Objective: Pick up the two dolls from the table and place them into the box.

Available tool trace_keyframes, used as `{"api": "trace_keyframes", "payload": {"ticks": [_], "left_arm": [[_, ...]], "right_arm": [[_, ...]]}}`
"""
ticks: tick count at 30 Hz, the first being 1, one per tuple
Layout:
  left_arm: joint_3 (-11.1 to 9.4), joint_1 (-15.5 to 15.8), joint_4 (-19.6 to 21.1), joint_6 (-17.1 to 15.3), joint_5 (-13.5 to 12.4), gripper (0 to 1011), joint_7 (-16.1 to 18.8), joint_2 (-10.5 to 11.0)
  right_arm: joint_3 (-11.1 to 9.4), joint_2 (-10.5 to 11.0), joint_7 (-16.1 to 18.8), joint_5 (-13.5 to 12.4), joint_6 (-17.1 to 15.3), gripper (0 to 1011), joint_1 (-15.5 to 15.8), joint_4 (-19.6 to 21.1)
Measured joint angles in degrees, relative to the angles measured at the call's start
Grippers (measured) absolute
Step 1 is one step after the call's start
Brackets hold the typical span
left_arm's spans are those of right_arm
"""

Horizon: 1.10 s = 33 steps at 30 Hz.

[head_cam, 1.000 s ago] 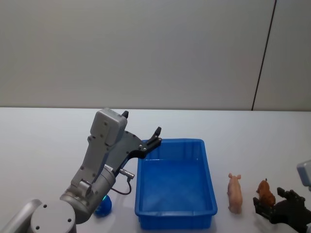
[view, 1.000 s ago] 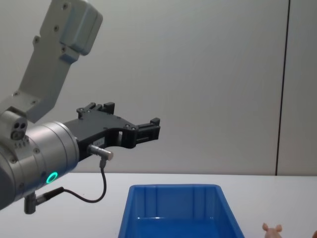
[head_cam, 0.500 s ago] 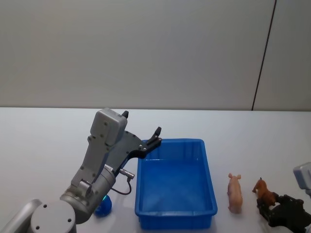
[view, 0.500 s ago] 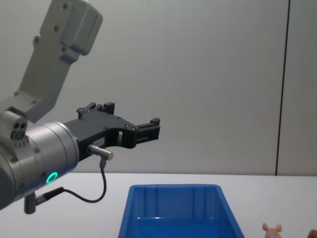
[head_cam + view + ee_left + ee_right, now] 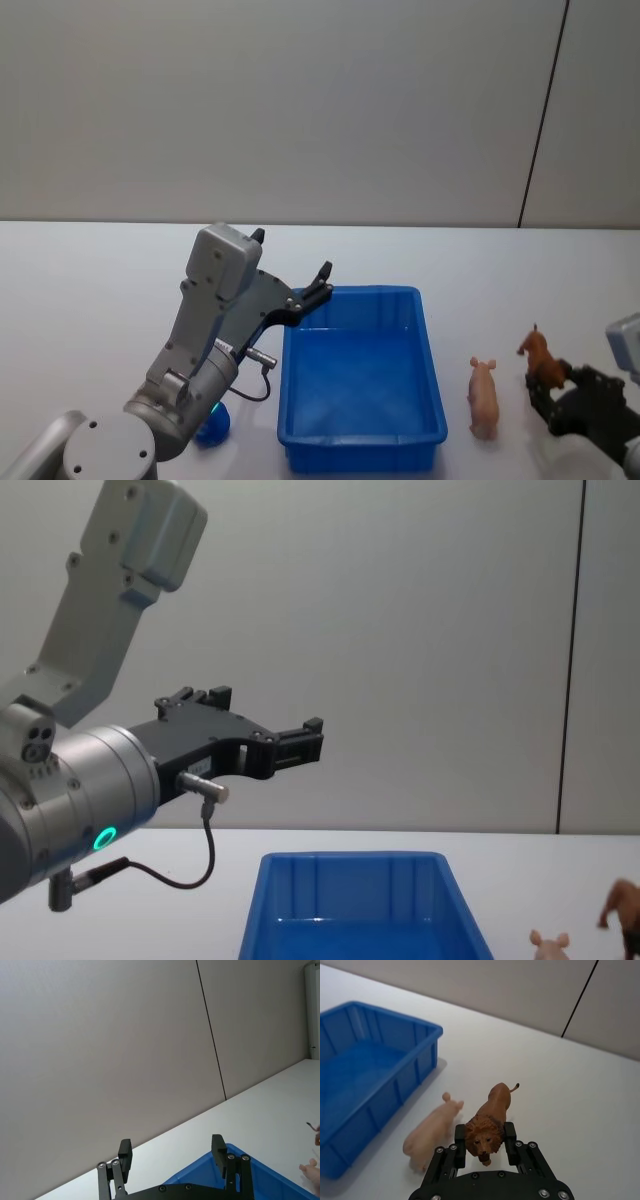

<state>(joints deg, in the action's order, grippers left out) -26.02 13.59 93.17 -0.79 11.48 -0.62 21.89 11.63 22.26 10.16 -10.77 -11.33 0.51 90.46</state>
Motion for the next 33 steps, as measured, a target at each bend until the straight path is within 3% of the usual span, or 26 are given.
{"api": "trace_keyframes", "payload": {"ticks": [7,13,22,33], "left_arm": [[0.0,0.0,0.0,0.0,0.0,1002,0.0,0.0],[0.0,0.0,0.0,0.0,0.0,1002,0.0,0.0],[0.0,0.0,0.0,0.0,0.0,1002,0.0,0.0],[0.0,0.0,0.0,0.0,0.0,1002,0.0,0.0]], "right_arm": [[0.1,-0.5,0.9,1.0,2.7,433,-1.2,1.5],[0.8,-1.6,3.8,1.8,4.2,433,-3.1,2.5],[2.3,-3.7,8.6,2.5,4.6,433,-5.9,2.7],[5.3,-7.4,14.0,4.5,3.6,433,-9.2,-0.6]]}}
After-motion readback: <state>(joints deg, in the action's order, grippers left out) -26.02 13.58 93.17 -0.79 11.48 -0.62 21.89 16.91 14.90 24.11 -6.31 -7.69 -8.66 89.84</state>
